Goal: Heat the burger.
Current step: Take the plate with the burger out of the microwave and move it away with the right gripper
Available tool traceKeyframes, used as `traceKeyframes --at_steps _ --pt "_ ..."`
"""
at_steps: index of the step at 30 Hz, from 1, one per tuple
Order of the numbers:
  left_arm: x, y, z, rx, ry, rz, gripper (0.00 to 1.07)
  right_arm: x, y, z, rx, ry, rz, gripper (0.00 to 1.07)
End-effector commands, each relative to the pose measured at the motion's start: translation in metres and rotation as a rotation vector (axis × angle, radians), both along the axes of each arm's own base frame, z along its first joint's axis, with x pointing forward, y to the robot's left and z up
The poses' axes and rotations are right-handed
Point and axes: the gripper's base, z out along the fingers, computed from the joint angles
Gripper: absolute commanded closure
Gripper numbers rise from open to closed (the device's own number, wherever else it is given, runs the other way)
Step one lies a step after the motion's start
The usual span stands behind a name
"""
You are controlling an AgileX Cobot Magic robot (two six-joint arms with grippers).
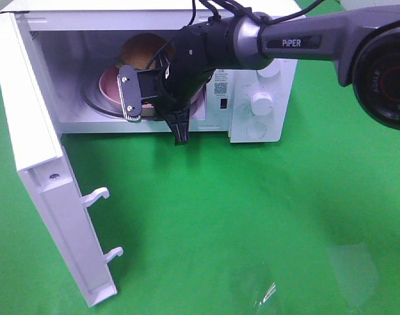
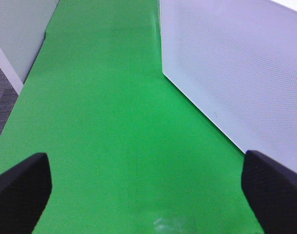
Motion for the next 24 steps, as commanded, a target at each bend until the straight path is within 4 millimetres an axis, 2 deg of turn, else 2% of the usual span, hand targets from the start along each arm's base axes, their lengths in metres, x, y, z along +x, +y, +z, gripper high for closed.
traceKeyframes --at_steps 1,15,24 --pt "0.000 0.000 -0.001 -0.003 0.003 0.007 0.09 -0.004 -0.001 0.006 -0.039 0.014 0.032 1.07" --pt "0.000 0.000 -0.001 -0.003 0.003 0.007 0.09 -0.027 -0.016 0.014 -0.070 -0.063 0.114 1.07" --pt "0.000 0.000 -0.001 -0.003 0.003 0.007 0.09 -0.037 -0.024 0.027 -0.057 -0.121 0.126 1.07"
